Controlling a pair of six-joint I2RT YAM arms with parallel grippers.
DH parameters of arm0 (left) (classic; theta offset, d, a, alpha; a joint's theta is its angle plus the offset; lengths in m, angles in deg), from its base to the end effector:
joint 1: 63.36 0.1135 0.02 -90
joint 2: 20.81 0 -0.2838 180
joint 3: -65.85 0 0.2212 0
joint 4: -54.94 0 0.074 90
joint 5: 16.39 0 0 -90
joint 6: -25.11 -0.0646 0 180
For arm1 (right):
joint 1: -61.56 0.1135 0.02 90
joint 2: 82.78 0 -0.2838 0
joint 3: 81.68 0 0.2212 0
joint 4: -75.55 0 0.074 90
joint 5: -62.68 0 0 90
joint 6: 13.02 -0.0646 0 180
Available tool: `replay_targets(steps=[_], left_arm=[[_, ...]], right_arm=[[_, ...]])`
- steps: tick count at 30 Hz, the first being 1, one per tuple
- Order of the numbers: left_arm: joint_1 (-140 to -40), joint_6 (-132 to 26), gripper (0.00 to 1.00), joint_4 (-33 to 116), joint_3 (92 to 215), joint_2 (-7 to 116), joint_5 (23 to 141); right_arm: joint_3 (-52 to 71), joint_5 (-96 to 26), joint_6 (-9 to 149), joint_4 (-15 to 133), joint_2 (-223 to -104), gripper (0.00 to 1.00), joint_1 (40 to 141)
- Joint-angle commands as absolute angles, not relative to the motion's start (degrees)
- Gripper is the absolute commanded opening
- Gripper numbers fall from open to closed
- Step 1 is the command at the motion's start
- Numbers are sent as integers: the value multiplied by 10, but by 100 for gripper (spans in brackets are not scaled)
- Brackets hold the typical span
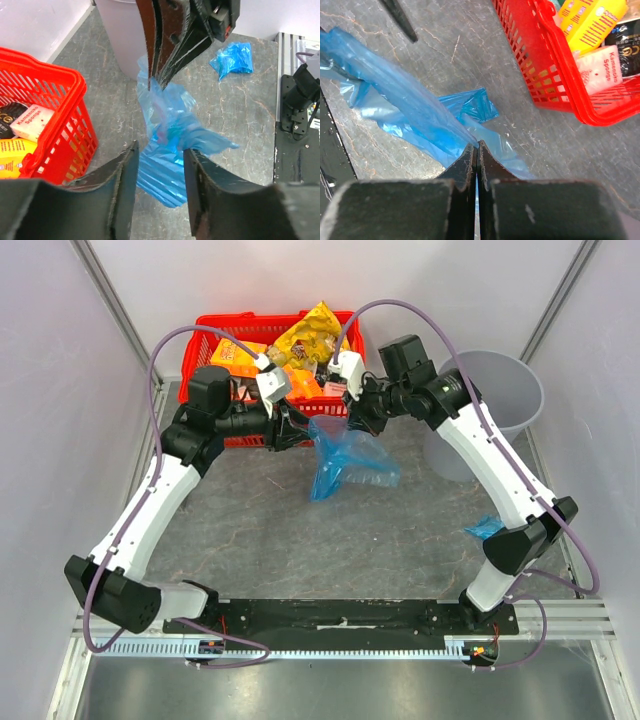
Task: Put the trash bags into the trash bin
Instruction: Unfold the trash bag at the center of the board.
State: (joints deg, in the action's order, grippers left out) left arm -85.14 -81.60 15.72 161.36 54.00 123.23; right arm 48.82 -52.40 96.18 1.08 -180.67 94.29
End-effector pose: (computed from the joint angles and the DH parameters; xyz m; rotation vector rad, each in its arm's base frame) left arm 0.2254 -0.1431 0.4288 1.1397 1.4774 -0.8740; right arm 0.2746 0.2090 0.4254 -1.2043 1.9545 0.6248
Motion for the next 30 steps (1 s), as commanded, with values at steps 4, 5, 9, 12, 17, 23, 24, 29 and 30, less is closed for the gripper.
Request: replay_targets(steps=[4, 5, 9, 12, 17, 23, 24, 29, 30], left_arm=[[-847, -754, 56, 194, 1640, 557, 1248], [-847, -751, 56, 195, 1640, 558, 1247], [-845, -745, 57, 196, 1635, 556, 1235], [-843, -747, 58, 191, 1632, 550, 1219], [-820, -753, 80, 185, 1629, 542, 1168], [-799, -750, 90, 193, 1624, 532, 1171], [-799, -746, 91, 193, 1624, 532, 1187], [-807, -694, 92, 216, 1617, 534, 1242], [-812, -680, 92, 223, 1616, 537, 1238]], right_arm=[[513, -496, 945, 15, -1785, 0, 942], [514, -495, 942, 16, -1785, 0, 941], [521, -478, 930, 26, -1788, 0, 942], [527, -446, 915, 42, -1786, 0, 942], [545, -399, 890, 61, -1789, 0, 941], [561, -371, 872, 73, -1793, 0, 941], [562, -366, 868, 74, -1794, 0, 941], [573, -354, 853, 86, -1799, 0, 941], [574, -358, 851, 87, -1800, 0, 941]])
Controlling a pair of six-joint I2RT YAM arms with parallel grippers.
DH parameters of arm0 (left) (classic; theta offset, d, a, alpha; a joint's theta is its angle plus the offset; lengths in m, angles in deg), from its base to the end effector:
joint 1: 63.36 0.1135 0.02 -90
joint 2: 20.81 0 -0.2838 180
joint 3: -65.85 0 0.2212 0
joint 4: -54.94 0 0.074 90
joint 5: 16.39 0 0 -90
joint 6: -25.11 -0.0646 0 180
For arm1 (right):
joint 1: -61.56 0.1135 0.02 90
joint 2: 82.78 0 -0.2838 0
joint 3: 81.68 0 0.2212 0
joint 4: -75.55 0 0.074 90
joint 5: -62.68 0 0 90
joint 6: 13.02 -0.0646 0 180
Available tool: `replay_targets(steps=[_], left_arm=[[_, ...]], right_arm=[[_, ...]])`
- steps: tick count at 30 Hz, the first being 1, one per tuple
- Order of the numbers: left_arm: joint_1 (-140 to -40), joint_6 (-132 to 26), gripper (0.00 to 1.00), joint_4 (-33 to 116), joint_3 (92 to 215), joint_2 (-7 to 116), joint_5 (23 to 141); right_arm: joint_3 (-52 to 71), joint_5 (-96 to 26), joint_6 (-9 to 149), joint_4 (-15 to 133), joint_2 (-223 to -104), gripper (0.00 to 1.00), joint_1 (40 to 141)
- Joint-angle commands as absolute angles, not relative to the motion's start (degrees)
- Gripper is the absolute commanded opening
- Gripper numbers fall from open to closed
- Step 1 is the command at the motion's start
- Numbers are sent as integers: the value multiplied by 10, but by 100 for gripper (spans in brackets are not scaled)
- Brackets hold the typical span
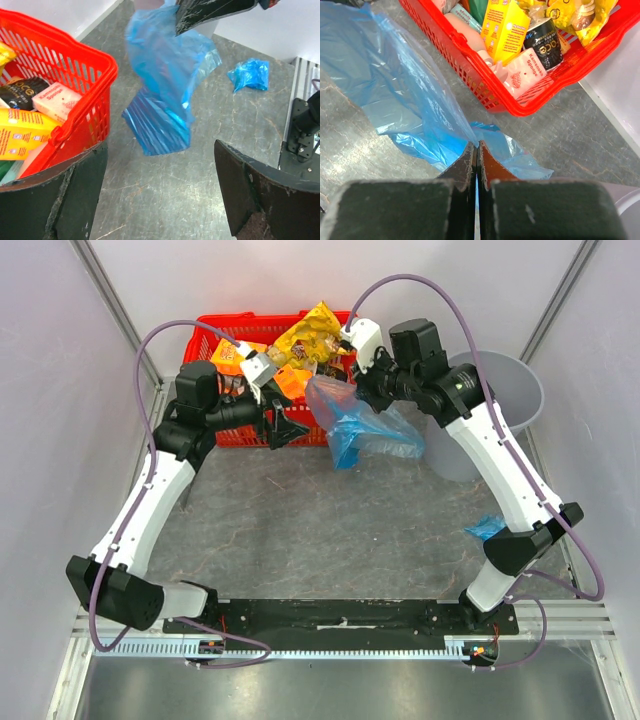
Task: Put the trash bags into the trash bin
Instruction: Unfold the trash bag at the center of the board.
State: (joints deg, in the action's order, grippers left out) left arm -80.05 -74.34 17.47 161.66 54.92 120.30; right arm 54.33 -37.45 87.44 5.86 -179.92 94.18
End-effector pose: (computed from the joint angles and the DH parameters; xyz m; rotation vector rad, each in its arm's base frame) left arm 0.2458 -0.1228 0.4291 0.9481 1.5992 -0.8455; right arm 0.2850 0.1959 0.4634 -0.8795 1.9369 0.4166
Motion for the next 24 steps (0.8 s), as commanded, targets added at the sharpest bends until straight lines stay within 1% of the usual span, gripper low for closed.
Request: replay_targets(steps=[1, 3, 12, 14, 16, 17, 19, 20, 24], left_arm=[[-818, -670, 92, 229, 1615, 540, 1226], [-839, -659, 93, 236, 1618, 548, 1185], [-865, -613, 93, 295, 1639, 611, 1074], [-865, -622, 82, 301, 1641, 615, 1067], [-865, -629, 65, 308, 1638, 613, 1065], [-865, -632, 53, 310, 1637, 612, 1063], [-861, -637, 21, 310, 1639, 608, 1060], [-857, -637, 2, 307, 1641, 605, 1060], [-846, -648, 2, 293, 1656, 601, 1067]], right_arm=[[574, -363, 848, 90, -1800, 0, 941], [577, -372, 844, 93, -1803, 0, 941], [573, -407, 839, 95, -1803, 0, 941], [566, -407, 844, 95, -1796, 0, 941], [555, -406, 851, 95, -1788, 0, 940], [549, -404, 854, 95, -1782, 0, 941], [539, -397, 860, 95, -1775, 0, 941], [532, -395, 866, 96, -1771, 0, 941], [517, -379, 877, 93, -1759, 0, 941]])
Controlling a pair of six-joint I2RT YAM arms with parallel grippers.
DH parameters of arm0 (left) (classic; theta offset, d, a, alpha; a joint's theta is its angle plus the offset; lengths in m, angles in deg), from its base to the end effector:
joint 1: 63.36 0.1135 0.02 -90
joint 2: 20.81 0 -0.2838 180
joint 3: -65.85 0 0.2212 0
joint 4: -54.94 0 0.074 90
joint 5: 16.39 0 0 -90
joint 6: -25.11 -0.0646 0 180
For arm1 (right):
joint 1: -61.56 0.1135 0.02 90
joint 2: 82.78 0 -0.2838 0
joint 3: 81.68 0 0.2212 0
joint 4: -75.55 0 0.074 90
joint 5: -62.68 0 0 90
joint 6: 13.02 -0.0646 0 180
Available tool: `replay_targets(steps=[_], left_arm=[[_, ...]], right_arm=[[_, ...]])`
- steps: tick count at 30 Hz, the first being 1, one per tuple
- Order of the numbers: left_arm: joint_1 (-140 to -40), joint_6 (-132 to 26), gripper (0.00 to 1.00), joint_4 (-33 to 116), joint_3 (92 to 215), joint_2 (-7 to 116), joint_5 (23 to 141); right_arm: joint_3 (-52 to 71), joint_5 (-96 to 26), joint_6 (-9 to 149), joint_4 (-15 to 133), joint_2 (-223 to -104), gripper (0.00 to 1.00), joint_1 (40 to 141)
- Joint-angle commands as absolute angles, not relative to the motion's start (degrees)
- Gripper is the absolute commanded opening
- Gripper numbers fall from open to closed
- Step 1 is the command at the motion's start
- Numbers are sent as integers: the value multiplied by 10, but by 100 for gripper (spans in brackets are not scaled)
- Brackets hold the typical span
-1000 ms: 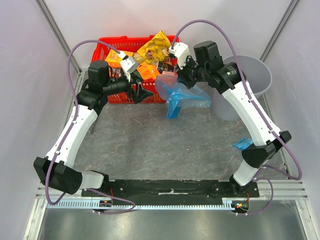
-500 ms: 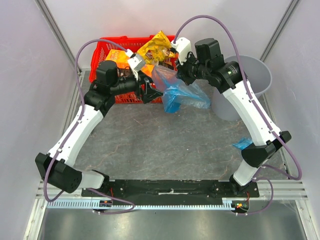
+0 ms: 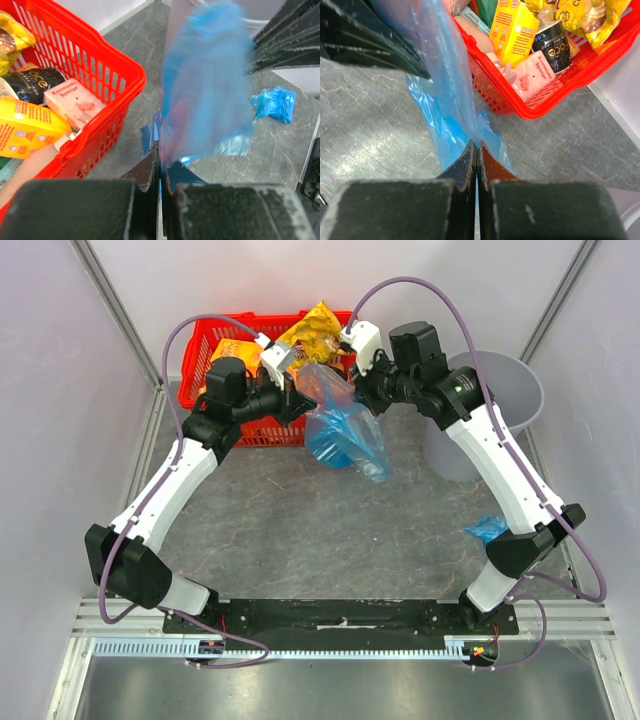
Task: Put the trash bags into the trash bin
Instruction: Unfold the trash bag at the center of the board.
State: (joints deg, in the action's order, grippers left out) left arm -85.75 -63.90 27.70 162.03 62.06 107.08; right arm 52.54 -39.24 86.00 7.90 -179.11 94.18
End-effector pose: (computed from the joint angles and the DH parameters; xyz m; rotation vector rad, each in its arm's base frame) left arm 0.2862 -0.1564 0.4152 0.7499 1.6894 -0.8149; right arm 0.2834 0.1972 0.4633 -0.8686 1.9250 0.4655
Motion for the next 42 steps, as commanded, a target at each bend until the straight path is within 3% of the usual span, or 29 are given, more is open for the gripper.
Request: replay_targets(steps=[1, 29, 33, 37, 42], left_arm=[[-845, -667, 2, 285, 1661, 601, 1070], [-804, -753, 2, 197, 1726, 590, 1114], [-802, -752, 2, 193, 1722, 589, 1139], [-802, -732, 2, 201, 1726, 598, 1168], [-802, -709, 2, 219, 1735, 609, 1127]], right_arm=[[516, -374, 880, 92, -1755, 0, 941], [478, -253, 909, 66, -1710, 0, 913], [481, -325, 911, 64, -1706, 0, 897], [507, -477, 925, 27, -1718, 0, 892], [544, -621, 960, -19, -1734, 0, 892]])
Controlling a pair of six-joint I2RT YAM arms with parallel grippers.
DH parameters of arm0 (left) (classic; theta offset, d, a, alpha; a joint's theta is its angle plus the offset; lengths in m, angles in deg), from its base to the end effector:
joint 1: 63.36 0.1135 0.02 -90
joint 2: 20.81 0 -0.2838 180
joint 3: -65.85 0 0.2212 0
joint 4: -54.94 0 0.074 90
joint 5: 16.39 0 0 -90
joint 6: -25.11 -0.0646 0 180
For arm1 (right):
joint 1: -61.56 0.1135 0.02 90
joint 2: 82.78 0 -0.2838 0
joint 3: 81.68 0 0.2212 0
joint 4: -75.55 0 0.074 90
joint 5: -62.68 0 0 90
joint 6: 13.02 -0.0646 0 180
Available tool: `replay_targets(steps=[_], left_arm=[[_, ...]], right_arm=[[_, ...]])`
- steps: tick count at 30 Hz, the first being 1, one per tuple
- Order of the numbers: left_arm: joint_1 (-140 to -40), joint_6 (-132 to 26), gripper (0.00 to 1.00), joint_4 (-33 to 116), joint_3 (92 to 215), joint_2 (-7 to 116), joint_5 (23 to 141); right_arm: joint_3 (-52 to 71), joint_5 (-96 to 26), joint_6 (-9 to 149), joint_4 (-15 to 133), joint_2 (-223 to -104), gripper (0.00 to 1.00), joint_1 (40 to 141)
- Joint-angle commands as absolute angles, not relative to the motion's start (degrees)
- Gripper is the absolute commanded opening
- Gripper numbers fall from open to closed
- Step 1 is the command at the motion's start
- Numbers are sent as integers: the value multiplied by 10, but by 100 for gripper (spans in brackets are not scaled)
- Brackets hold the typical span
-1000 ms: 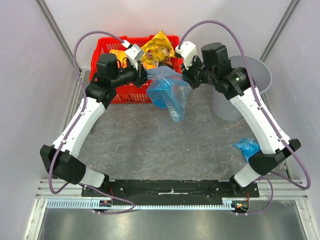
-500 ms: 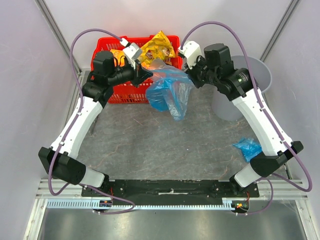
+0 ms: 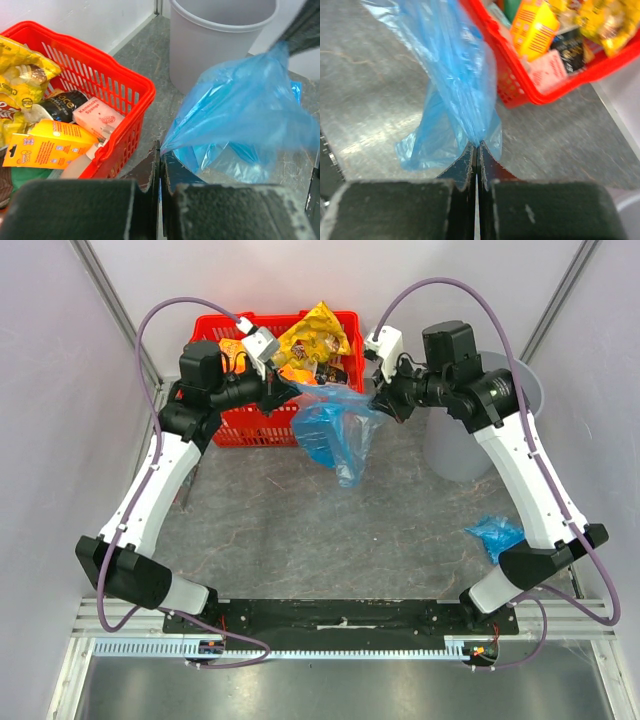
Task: Put the trash bags into the trash bin
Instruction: Unfold the trash bag at the center of the board.
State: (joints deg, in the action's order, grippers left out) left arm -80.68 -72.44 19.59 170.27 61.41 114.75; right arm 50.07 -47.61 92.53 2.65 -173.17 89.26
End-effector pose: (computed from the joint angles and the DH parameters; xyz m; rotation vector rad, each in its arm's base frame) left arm 0.2793 -0.1316 0.4504 0.8763 1.5799 -0.7644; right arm 0.2576 0.1605 0.4731 -0.9753 1.8862 0.5011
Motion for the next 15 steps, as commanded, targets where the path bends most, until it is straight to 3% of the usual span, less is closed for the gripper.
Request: replay_targets(steps=[1, 6, 11, 13, 15], left_arm=[[-802, -708, 2, 222, 1738, 611, 1109], [-801, -711, 2, 228, 1743, 622, 1078], [-802, -727, 2, 225, 1732, 618, 1108], [-803, -725, 15, 217, 1733, 618, 1119], [-802, -718, 46, 212, 1735, 616, 1132]], right_arm=[[546, -642, 963, -21, -1733, 0, 892], [557, -702, 957, -22, -1743, 0, 892], [554, -649, 925, 8, -1742, 0, 892], [542, -648, 907, 30, -1737, 0, 891], [518, -647, 874, 72, -1732, 0, 892]])
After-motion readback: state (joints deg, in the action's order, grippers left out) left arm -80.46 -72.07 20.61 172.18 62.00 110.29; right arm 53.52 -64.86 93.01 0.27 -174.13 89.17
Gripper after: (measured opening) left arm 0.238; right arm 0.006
